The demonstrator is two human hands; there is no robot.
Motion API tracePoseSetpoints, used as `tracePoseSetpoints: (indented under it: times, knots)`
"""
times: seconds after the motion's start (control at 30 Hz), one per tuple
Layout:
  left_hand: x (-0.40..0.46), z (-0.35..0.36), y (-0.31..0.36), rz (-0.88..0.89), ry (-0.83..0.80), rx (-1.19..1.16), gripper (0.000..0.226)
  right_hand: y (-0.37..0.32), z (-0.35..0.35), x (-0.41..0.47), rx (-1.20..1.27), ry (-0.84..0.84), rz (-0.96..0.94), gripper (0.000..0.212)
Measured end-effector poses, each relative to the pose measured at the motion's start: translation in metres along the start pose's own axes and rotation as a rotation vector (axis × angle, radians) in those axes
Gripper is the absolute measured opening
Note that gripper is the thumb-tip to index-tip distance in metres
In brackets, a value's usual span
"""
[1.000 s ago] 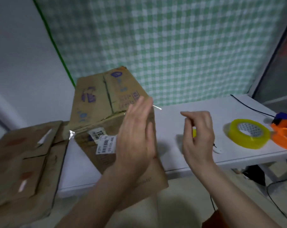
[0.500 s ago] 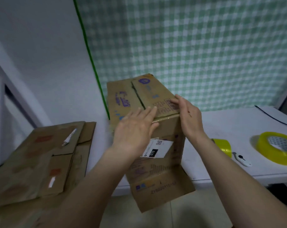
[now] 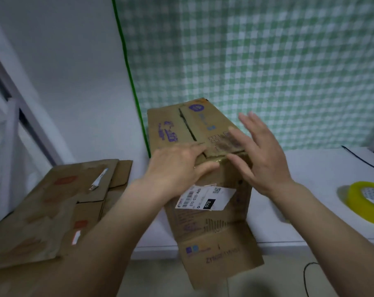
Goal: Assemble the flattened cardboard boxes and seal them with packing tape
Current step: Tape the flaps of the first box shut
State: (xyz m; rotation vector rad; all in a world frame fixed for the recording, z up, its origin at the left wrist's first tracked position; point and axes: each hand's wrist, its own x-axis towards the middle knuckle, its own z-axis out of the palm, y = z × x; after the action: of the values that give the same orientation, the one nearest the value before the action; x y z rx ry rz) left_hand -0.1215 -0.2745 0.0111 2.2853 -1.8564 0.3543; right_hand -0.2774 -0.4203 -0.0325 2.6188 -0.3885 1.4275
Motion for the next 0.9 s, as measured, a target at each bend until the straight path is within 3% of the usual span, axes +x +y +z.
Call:
tracePoseSetpoints:
  times: [0.07, 0.2, 0.27, 0.37, 0.43, 0.63, 0.77, 0.9]
  knots:
    - [0.002, 0.009, -0.01, 0.047, 0.064, 0.03, 0.056, -0.029, 0.012, 0.026, -0.007, -0.065, -0.05, 0.055]
    - [-0.012, 0.039, -0.028, 0.058, 0.359, 0.046, 0.054, -0.043, 0.033, 0.03, -0.159, -0.34, -0.032, 0.074]
    - [-0.021, 0.047, -0.039, 0.004, 0.405, -0.115, 0.062, -0.034, 0.032, 0.024, -0.197, -0.395, -0.017, 0.073]
    - [-0.032, 0.052, -0.051, -0.042, 0.386, -0.627, 0.06, -0.031, 0.027, 0.025, -0.205, -0.445, -0.02, 0.068]
    - [-0.04, 0.057, -0.058, -0.038, 0.373, -0.735, 0.069, -0.035, 0.022, 0.026, -0.208, -0.447, -0.015, 0.066]
    - [-0.052, 0.063, -0.071, -0.056, 0.305, -0.85, 0.096, -0.107, 0.04, 0.031, -0.023, -0.35, 0.103, 0.06]
    - [-0.056, 0.056, -0.086, -0.02, 0.244, -0.756, 0.101, -0.109, 0.05, 0.022, 0.043, -0.256, 0.091, 0.047]
    - [-0.057, 0.052, -0.093, 0.029, 0.21, -0.742, 0.098, -0.112, 0.044, 0.028, 0.224, -0.293, 0.275, 0.062]
